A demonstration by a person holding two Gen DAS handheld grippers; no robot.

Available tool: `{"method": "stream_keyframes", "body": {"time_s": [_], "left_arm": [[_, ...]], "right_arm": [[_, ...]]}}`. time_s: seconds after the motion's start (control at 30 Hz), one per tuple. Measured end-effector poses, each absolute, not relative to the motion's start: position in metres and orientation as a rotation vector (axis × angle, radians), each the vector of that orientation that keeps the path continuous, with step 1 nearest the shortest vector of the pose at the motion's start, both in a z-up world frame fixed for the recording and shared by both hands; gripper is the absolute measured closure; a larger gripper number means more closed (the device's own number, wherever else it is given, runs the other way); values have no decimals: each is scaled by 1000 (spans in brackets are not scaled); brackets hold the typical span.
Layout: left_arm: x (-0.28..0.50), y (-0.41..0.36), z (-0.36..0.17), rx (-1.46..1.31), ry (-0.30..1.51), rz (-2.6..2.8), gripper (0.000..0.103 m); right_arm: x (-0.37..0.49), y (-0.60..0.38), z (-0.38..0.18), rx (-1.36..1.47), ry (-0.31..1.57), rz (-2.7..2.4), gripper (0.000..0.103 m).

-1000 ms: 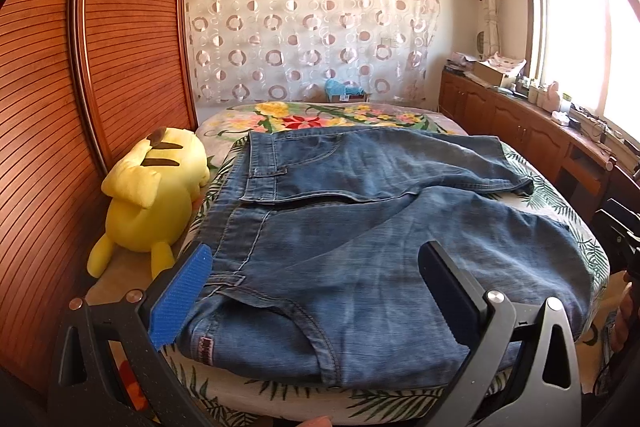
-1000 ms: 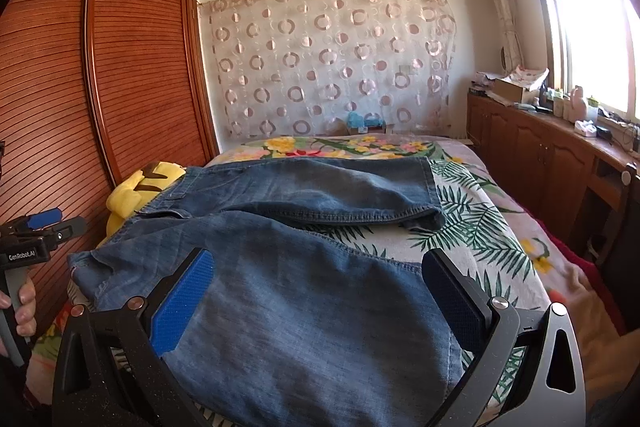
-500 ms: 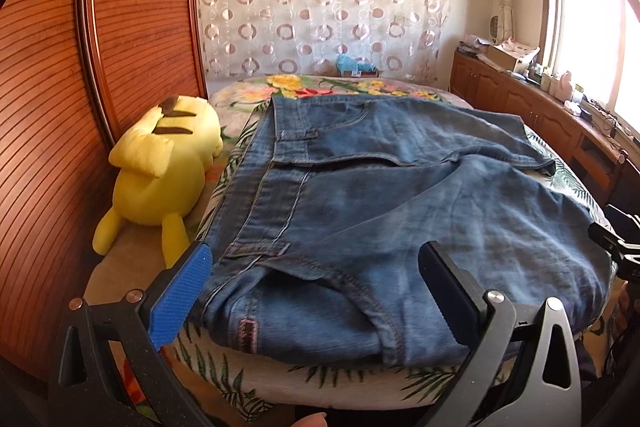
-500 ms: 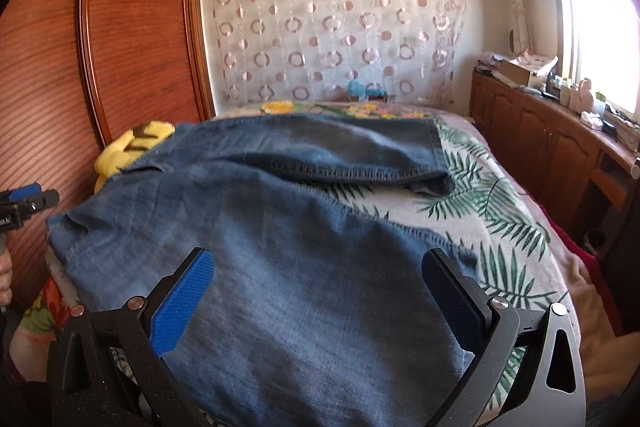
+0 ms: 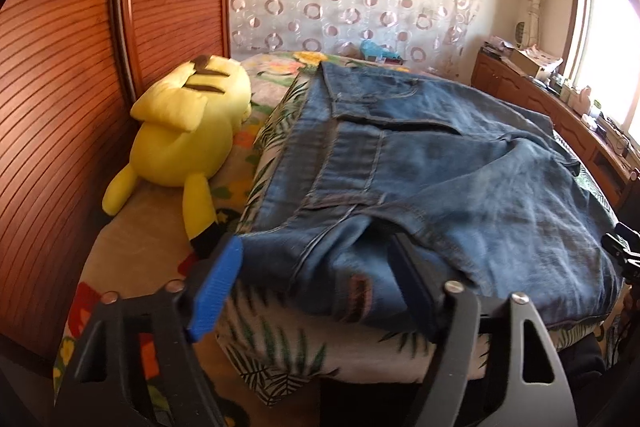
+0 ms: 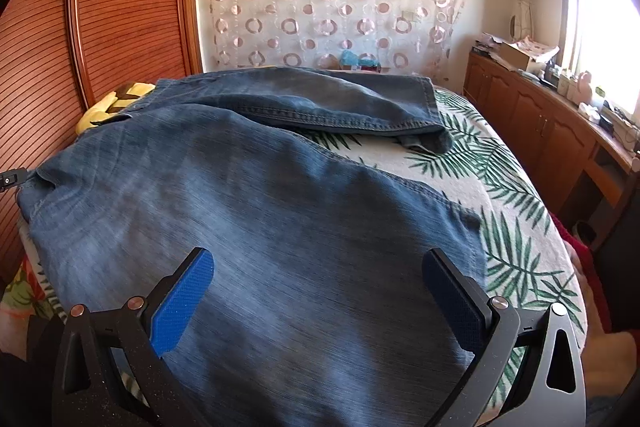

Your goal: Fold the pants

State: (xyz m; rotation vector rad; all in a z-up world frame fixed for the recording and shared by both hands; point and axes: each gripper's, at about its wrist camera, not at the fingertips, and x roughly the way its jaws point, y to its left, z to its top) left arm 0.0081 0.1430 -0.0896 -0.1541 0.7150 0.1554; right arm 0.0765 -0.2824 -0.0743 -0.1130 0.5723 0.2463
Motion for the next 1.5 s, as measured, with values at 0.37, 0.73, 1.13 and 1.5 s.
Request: {"method": "stream_keyframes", "body": {"time_s": [0.37,0.73,1.13,1.5], "left_arm": [[6,147,-110,-189,754,151,43],[6,137,-89,-169,687,96,77],[15,136,-96,-144,719,91,83],[18,124,-40,-111,570,49,92]], "right_arm": [[42,-317,-69,-46,591,197,0],[25,-327,-69,-28,658,209,3],[27,-325,-55,-77,683,220,44],[44,-322,-47,-81,647,313,96]]}}
